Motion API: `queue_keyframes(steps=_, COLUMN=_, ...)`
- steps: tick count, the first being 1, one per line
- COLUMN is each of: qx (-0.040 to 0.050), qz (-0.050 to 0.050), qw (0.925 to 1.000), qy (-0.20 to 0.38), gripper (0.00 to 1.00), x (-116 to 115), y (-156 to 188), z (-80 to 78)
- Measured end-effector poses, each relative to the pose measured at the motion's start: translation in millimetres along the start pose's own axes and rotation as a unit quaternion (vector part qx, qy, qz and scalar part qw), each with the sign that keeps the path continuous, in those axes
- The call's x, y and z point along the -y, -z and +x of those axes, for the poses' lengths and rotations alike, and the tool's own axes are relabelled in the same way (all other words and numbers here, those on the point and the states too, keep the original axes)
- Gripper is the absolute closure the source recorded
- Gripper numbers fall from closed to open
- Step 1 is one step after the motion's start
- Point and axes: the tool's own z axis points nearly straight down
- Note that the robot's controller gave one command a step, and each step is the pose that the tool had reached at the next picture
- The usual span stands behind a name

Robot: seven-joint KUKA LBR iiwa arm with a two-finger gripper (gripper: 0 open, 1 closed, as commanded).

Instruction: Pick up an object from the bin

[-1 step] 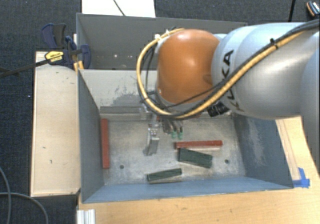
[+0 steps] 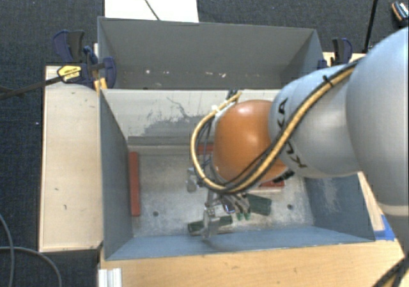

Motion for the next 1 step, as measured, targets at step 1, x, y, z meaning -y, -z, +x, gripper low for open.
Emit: queue_keyframes(steps=1, qx=0.0065, qz=0.000, qw=1.0000, qy=-0.007, gripper=0.00, x=41.8, y=-43.7, z=2.1)
